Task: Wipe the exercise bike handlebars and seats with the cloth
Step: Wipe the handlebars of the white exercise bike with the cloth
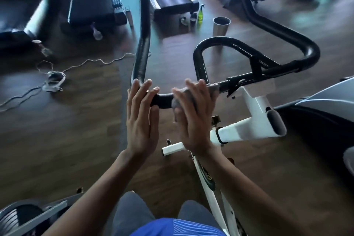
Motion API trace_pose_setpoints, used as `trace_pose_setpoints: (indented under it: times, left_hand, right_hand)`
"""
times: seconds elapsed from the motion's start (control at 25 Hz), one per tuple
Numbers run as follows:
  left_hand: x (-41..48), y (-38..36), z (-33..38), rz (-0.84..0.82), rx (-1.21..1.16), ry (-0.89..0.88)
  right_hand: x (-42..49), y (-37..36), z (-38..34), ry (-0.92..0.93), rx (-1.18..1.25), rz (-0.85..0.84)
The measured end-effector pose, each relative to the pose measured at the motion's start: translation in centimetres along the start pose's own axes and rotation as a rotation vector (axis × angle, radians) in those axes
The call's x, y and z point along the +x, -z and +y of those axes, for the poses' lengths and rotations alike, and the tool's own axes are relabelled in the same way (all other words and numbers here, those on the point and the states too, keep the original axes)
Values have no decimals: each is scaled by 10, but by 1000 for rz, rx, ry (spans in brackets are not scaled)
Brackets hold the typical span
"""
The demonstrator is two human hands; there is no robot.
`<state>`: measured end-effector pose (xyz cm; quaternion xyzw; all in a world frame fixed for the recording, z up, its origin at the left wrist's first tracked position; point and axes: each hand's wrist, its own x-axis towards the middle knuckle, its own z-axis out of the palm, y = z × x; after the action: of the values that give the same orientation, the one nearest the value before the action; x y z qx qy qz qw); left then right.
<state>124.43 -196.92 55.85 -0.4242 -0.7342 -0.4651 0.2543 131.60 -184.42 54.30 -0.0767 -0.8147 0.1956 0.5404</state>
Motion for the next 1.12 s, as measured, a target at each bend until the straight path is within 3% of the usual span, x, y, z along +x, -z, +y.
trace_pose_setpoints:
  times: [0.08,0.24,0.4,0.56,0.72,1.12]
  left_hand:
    - [-1,-1,-1,8,2,-6]
    - [-1,-1,-4,10,23,-23]
    - [-1,-1,-3,10,16,-26]
    - [0,1,-8,-22,24,-38]
    - [10,11,-17,-85,-14,-97]
    - [122,36,-86,-262,-277,-160]
  right_hand:
    - [2,5,12,99,-41,-28]
    - [8,6,19,-116,-13,117]
    - [3,6,17,73,-61,35]
    - [8,10,19,-60,-44,72]
    - [4,9,-2,-29,-65,-27]
    - [93,0,-51,-510,-262,-158]
